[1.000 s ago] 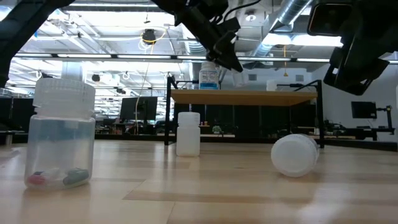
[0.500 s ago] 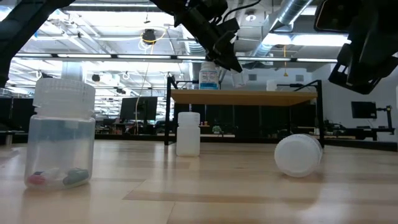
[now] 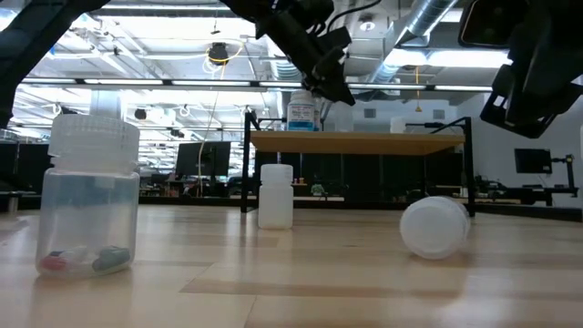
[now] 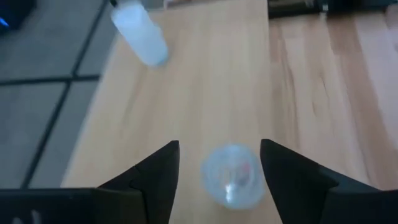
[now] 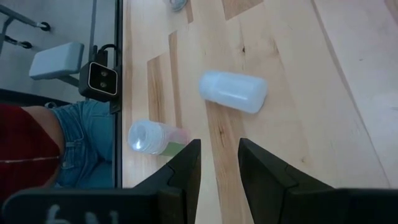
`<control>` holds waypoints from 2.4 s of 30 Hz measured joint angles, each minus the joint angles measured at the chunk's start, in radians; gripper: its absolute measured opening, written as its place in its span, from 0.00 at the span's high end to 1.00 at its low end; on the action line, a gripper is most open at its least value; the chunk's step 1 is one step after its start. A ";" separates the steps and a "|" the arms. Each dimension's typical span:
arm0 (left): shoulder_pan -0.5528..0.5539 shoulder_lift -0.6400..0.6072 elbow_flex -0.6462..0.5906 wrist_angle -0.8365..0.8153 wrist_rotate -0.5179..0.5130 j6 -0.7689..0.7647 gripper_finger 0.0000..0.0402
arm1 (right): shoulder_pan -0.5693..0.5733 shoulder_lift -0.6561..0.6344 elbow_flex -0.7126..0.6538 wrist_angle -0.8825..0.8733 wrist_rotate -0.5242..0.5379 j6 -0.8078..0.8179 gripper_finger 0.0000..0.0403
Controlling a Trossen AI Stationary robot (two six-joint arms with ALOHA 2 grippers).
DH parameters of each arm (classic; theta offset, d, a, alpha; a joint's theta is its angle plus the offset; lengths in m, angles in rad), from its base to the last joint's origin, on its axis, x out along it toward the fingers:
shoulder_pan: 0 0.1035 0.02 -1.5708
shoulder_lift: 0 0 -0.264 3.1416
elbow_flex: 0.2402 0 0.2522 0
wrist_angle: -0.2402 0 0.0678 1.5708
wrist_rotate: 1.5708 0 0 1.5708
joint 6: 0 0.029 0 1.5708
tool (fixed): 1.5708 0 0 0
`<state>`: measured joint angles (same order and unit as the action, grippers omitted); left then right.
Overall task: Pick and place medicine bottles onto shelf by color
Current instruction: Adjust the white medicine bottle on the shelf, then put the left transparent pill bottle on the shelf aligned with the other transparent bottle
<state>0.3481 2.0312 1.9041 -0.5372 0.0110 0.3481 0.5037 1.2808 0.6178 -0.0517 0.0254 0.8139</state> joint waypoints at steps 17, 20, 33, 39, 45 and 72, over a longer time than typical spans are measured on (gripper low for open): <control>-0.111 -0.133 0.000 -0.108 -0.257 0.109 0.48 | 0.000 0.000 0.000 -0.004 0.000 -0.001 0.67; -0.117 -0.182 0.002 -0.190 -0.312 0.119 0.48 | 0.000 0.000 0.000 -0.004 0.000 0.000 0.67; 0.000 -0.213 -0.011 -0.532 -0.305 -0.013 0.52 | 0.000 0.000 0.000 -0.002 0.001 -0.001 0.67; 0.019 -0.205 -0.026 -0.524 -0.305 -0.019 0.57 | 0.000 0.000 0.000 -0.004 0.001 -0.001 0.67; 0.017 -0.177 -0.025 -0.486 -0.295 -0.016 0.59 | 0.000 0.000 0.000 -0.004 0.001 -0.001 0.67; -0.040 -0.136 0.142 -0.699 -0.299 -0.054 0.59 | -0.062 0.000 0.000 -0.024 0.029 -0.011 0.67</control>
<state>0.3081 1.8954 2.0460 -1.2362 -0.2883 0.2938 0.4415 1.2808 0.6178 -0.0753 0.0544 0.8028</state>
